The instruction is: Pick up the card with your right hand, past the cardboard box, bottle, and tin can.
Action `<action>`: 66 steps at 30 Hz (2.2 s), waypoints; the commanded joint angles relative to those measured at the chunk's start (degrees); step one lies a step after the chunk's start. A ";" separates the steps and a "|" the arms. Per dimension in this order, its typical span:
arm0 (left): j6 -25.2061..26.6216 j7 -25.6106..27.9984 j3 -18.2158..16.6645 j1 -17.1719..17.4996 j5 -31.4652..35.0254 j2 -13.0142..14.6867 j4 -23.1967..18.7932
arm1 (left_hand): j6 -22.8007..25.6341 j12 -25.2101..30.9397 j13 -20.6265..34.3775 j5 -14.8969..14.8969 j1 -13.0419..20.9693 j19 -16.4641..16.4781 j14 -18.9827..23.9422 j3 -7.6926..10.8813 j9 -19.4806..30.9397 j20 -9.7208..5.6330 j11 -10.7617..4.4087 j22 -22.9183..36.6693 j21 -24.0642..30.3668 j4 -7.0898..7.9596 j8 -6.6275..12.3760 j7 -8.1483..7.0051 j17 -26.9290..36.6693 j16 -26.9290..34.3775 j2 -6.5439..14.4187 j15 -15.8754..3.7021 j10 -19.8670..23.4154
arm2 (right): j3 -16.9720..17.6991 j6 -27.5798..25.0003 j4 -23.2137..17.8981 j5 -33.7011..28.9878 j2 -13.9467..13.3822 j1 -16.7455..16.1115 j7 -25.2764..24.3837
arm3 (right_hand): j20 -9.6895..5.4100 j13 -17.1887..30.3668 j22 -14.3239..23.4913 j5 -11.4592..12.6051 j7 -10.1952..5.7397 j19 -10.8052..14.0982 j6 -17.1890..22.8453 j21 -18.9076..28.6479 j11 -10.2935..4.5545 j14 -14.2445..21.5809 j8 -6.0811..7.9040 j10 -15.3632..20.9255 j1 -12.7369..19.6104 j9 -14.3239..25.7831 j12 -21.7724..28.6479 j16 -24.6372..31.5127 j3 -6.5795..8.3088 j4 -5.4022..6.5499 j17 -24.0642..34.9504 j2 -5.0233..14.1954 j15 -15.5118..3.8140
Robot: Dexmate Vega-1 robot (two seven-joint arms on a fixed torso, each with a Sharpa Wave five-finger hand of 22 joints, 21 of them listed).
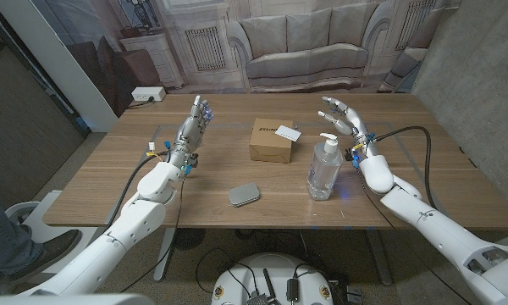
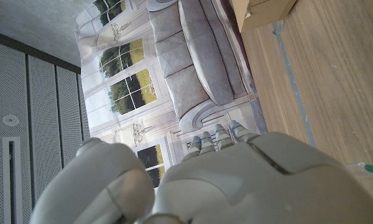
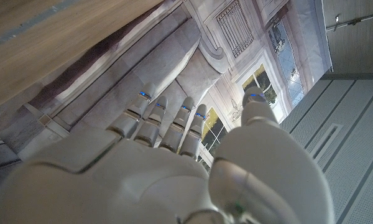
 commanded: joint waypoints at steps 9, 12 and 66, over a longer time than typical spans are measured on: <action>1.14 2.45 -0.74 1.52 1.05 0.91 -3.06 | 0.16 0.29 0.12 0.27 0.34 -1.73 0.33 -0.47 0.14 -4.13 -0.22 0.19 0.05 -0.23 0.08 -0.04 0.12 0.27 0.00 0.15 0.30 | -2.60 -4.12 -2.91 -9.41 -3.20 0.55 -5.33 | -5.24 0.09 0.29 0.73 -0.08 0.82 1.14 -0.49 -0.57 1.45 0.23 -0.36 1.85 0.31 -0.33 0.26 0.26 0.28 0.07 -0.11 -7.01; 0.80 2.75 -0.72 1.58 1.42 0.71 -3.13 | 0.26 0.28 0.12 0.27 0.38 -1.72 0.35 -0.50 0.14 -4.08 -0.15 0.19 -0.01 -0.25 0.08 0.02 0.12 0.23 0.02 0.22 0.37 | -3.01 -4.86 -3.23 -10.14 -3.65 0.61 -5.42 | -5.83 0.07 0.31 0.90 -0.06 1.27 1.64 -0.54 -0.65 2.17 0.31 -0.72 2.07 0.35 -0.57 0.46 0.10 0.55 0.12 -0.33 -7.37; 2.70 7.25 -1.79 4.84 3.66 1.44 -10.17 | 1.24 -0.08 0.12 0.39 0.82 -1.25 1.03 -1.23 0.15 -4.23 -0.24 0.22 -0.83 -0.35 -0.21 0.20 0.15 -0.11 0.25 0.12 1.20 | -13.17 -10.38 -2.56 -33.55 -10.46 6.52 -18.24 | -5.40 0.08 0.46 2.31 -0.14 3.42 4.38 -1.68 -0.89 5.70 0.19 0.25 6.36 0.48 -0.99 0.56 0.04 1.24 0.28 0.78 -8.43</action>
